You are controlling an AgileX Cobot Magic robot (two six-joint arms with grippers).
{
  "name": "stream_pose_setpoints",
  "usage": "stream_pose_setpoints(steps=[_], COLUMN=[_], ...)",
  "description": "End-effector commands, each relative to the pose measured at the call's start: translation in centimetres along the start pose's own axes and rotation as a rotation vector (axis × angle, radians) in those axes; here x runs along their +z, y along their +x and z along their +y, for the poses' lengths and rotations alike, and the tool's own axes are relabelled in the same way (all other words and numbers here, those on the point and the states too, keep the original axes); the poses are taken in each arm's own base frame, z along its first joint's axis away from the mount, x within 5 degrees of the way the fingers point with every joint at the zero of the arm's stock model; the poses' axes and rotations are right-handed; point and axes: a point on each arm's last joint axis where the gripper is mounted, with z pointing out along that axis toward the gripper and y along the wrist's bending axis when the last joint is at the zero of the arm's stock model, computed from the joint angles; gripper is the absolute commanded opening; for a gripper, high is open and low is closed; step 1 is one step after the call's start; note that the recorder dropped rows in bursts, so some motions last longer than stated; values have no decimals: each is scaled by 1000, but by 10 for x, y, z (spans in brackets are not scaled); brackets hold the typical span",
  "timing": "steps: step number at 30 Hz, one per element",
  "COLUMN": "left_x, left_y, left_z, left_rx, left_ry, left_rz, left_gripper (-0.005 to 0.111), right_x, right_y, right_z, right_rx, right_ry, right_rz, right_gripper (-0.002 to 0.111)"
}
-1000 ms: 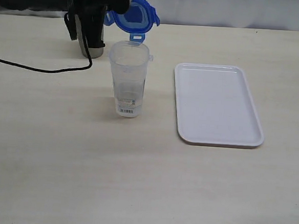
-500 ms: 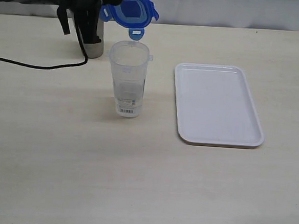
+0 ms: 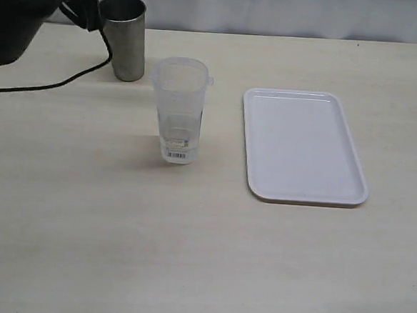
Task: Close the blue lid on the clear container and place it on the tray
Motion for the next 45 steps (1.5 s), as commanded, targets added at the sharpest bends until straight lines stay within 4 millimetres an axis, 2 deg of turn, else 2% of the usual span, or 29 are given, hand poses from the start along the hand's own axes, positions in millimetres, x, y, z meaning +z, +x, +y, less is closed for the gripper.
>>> stream_pose_setpoints(steps=[1,10,18,27,34,39,45], left_x=[-10,-33,-47,-50,-50,-48,-50], left_y=[-9,-40,-56,-43,-42,-42,-47], left_z=[-27,-44,-54,-66,-64,-56,-59], left_rx=[11,48,42,117,119,154,198], left_ry=[159,185,221,224,199,103,137], left_rz=[-58,-157,-204,-191,-180,-170,-231], left_gripper=[0,0,0,0,0,0,0], right_x=[0,0,0,0,0,0,0], right_y=[0,0,0,0,0,0,0], right_z=[0,0,0,0,0,0,0], right_rx=[4,4,4,4,4,4,4], right_ry=[6,6,6,6,6,6,6], right_rz=[-1,-1,-1,-1,-1,-1,-1], right_gripper=[4,4,4,4,4,4,4])
